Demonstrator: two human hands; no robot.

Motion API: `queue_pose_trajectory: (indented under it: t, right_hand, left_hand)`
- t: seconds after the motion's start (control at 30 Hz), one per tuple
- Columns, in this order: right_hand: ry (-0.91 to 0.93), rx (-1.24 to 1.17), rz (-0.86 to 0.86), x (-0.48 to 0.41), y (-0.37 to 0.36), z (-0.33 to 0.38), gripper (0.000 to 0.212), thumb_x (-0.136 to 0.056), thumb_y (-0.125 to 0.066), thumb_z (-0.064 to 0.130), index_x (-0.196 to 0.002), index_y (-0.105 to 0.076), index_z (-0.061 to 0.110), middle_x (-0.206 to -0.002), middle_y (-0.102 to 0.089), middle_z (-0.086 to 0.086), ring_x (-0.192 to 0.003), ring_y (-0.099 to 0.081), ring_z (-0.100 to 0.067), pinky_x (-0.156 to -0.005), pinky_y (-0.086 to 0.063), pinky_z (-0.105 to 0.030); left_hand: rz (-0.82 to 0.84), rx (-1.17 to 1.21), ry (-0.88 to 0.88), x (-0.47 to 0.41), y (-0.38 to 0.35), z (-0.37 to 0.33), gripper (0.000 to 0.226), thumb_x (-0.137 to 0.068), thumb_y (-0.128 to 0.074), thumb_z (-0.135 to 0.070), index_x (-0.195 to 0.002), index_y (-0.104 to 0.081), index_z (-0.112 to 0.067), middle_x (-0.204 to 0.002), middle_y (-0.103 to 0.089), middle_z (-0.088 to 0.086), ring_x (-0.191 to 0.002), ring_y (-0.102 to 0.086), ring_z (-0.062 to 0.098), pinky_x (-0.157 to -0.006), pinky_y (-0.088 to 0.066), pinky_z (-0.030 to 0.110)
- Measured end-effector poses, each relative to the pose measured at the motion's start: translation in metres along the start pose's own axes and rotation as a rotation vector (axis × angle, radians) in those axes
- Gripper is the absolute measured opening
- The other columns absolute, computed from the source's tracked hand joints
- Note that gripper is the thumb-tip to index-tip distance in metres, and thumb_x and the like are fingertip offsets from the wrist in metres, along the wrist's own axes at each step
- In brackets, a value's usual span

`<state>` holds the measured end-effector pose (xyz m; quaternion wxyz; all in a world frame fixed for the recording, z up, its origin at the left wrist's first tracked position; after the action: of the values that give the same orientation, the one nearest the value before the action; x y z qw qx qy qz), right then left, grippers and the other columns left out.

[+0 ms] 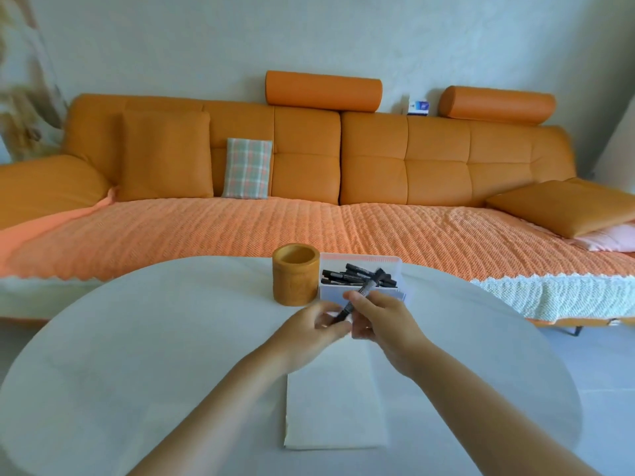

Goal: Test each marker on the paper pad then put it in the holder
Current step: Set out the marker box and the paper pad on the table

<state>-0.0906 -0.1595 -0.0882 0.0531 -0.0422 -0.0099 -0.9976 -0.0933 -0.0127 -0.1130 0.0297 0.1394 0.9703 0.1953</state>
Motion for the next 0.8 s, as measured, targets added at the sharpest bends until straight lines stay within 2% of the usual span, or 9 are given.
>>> queue_pose_trajectory:
  t: [0.13, 0.27, 0.33, 0.4, 0.47, 0.53, 0.63, 0.7, 0.8]
  right_hand:
    - [-0.099, -0.062, 0.038, -0.003, 0.0, -0.017, 0.029, -0.096, -0.064, 0.026, -0.106, -0.067, -0.001, -0.081, -0.067, -0.01, -0.067, -0.064, -0.023, -0.067, -0.054, -0.033]
    - [-0.154, 0.221, -0.151, -0.013, 0.025, -0.036, 0.046, -0.088, -0.071, 0.041, -0.12, -0.055, 0.012, -0.095, -0.062, -0.007, -0.07, -0.058, -0.019, -0.066, -0.05, -0.035]
    - [0.042, 0.474, -0.303, -0.013, 0.04, -0.03, 0.064, -0.083, -0.074, 0.04, -0.133, -0.04, 0.019, -0.115, -0.051, -0.002, -0.095, -0.053, -0.019, -0.085, -0.05, -0.041]
    - [0.396, 0.888, -0.367, -0.003, 0.037, -0.01, 0.064, -0.084, -0.071, 0.038, -0.138, -0.041, 0.022, -0.128, -0.042, -0.001, -0.116, -0.044, -0.021, -0.099, -0.042, -0.042]
    - [0.639, 1.211, -0.235, 0.003, 0.017, -0.003, 0.052, -0.088, -0.063, 0.044, -0.135, -0.051, 0.025, -0.137, -0.045, -0.002, -0.127, -0.041, -0.025, -0.108, -0.033, -0.043]
    - [0.655, 1.349, 0.018, -0.004, -0.002, -0.016, 0.041, -0.097, -0.049, 0.049, -0.132, -0.055, 0.028, -0.129, -0.057, 0.004, -0.124, -0.048, -0.021, -0.113, -0.028, -0.041]
    - [0.572, 1.303, 0.194, -0.015, -0.013, -0.031, 0.035, -0.104, -0.038, 0.048, -0.123, -0.056, 0.026, -0.107, -0.06, 0.006, -0.103, -0.055, -0.019, -0.09, -0.042, -0.033]
    - [0.539, 1.286, 0.236, -0.023, -0.016, -0.036, 0.034, -0.104, -0.036, 0.047, -0.115, -0.056, 0.022, -0.1, -0.056, 0.004, -0.092, -0.053, -0.019, -0.076, -0.042, -0.033]
    - [0.57, 1.392, 0.276, -0.031, -0.022, -0.047, 0.037, -0.104, -0.03, 0.05, -0.111, -0.054, 0.023, -0.096, -0.058, 0.006, -0.084, -0.055, -0.02, -0.068, -0.042, -0.035]
  left_hand:
    - [-0.041, -0.201, -0.03, -0.006, 0.001, 0.002, 0.018, -0.091, -0.053, -0.041, -0.098, -0.064, -0.029, -0.082, -0.071, -0.008, -0.075, -0.067, 0.017, -0.071, -0.057, 0.043]
    - [-0.123, -0.558, -0.043, -0.011, 0.006, 0.004, 0.013, -0.097, -0.052, -0.041, -0.096, -0.062, -0.032, -0.082, -0.067, -0.01, -0.076, -0.062, 0.011, -0.069, -0.052, 0.038]
    - [-0.144, -0.669, -0.057, -0.009, 0.004, 0.003, 0.015, -0.096, -0.054, -0.043, -0.1, -0.064, -0.034, -0.089, -0.066, -0.011, -0.08, -0.059, 0.011, -0.064, -0.047, 0.031]
    - [-0.147, -0.715, -0.075, -0.006, 0.001, 0.001, 0.017, -0.096, -0.054, -0.043, -0.103, -0.066, -0.034, -0.093, -0.064, -0.011, -0.083, -0.057, 0.011, -0.065, -0.044, 0.028]
    - [-0.143, -0.747, -0.113, -0.003, -0.002, -0.002, 0.017, -0.097, -0.053, -0.043, -0.104, -0.065, -0.033, -0.092, -0.062, -0.012, -0.085, -0.056, 0.011, -0.069, -0.046, 0.031]
    - [-0.151, -0.765, -0.149, -0.002, -0.001, -0.003, 0.018, -0.096, -0.054, -0.044, -0.105, -0.066, -0.033, -0.093, -0.064, -0.012, -0.086, -0.057, 0.011, -0.069, -0.047, 0.032]
    - [-0.172, -0.797, -0.185, -0.004, 0.002, 0.003, 0.019, -0.095, -0.055, -0.044, -0.106, -0.063, -0.031, -0.096, -0.067, -0.011, -0.086, -0.06, 0.013, -0.067, -0.047, 0.031]
    - [-0.195, -0.808, -0.201, -0.005, 0.007, 0.01, 0.02, -0.095, -0.054, -0.045, -0.106, -0.057, -0.028, -0.092, -0.066, -0.01, -0.08, -0.059, 0.013, -0.063, -0.046, 0.03]
    - [-0.15, -0.779, -0.256, -0.008, 0.012, 0.025, 0.017, -0.098, -0.05, -0.039, -0.107, -0.055, -0.025, -0.092, -0.061, -0.008, -0.08, -0.051, 0.011, -0.066, -0.047, 0.032]
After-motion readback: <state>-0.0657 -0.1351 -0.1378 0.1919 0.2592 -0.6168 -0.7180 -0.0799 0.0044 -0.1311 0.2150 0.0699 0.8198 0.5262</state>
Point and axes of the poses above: each hand's wrist, its own x-axis away from the middle knuckle, its own y-axis out of the back of the hand, z = x × y, the point moved 6 cm from there along -x, towards the middle knuckle
